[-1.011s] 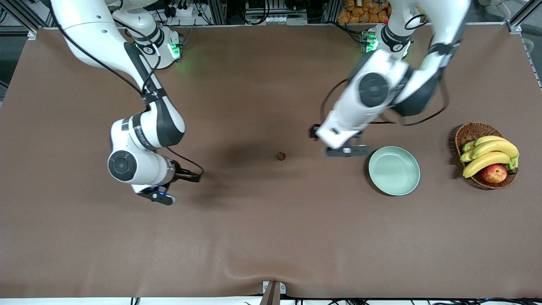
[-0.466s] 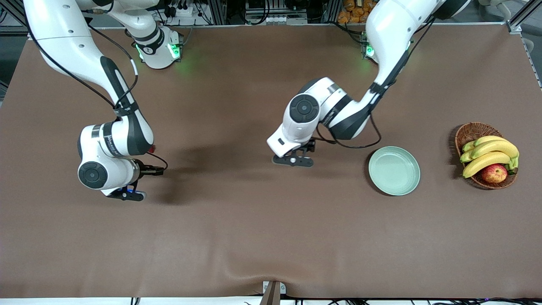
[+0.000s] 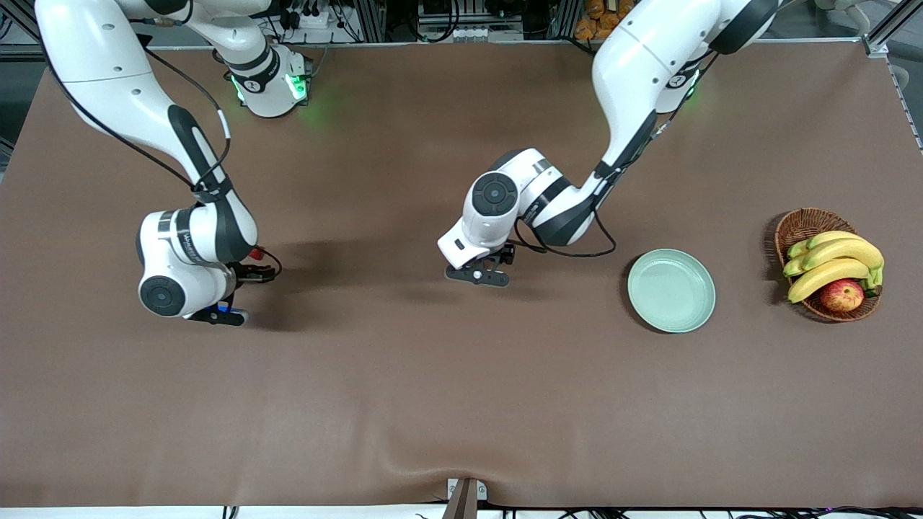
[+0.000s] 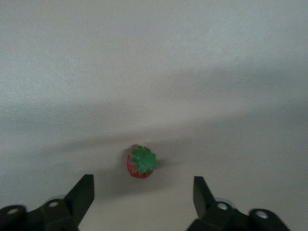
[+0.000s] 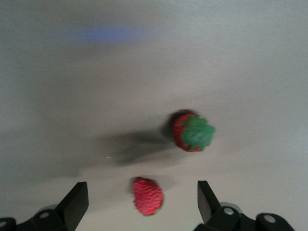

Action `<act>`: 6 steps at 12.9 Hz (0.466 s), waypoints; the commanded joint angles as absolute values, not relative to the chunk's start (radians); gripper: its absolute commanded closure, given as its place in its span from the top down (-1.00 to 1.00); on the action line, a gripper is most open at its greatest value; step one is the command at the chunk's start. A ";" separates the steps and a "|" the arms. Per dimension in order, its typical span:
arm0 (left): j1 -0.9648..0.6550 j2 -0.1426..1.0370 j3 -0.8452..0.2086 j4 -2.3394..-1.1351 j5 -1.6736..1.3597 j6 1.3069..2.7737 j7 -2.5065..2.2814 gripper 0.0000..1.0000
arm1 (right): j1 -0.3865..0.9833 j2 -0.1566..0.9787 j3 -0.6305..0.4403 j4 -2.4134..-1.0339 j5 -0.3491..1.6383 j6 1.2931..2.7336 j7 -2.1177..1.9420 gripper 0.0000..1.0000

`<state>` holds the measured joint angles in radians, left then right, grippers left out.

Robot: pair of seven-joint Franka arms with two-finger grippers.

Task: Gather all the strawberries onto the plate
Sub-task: 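Grasp the middle strawberry with the left gripper while the right gripper grasps another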

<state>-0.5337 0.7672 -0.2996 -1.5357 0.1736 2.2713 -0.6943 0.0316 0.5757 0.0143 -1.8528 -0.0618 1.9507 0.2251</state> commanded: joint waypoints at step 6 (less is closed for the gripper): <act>-0.572 0.837 -0.261 -1.508 0.202 2.313 -0.712 0.27 | 0.002 0.558 0.037 -1.930 -0.069 1.927 0.207 0.80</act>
<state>-0.5621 0.8123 -0.2675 -1.5338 0.1740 2.3008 -0.6943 0.0138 0.5758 0.0216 -1.9083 -0.0617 1.9430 0.2157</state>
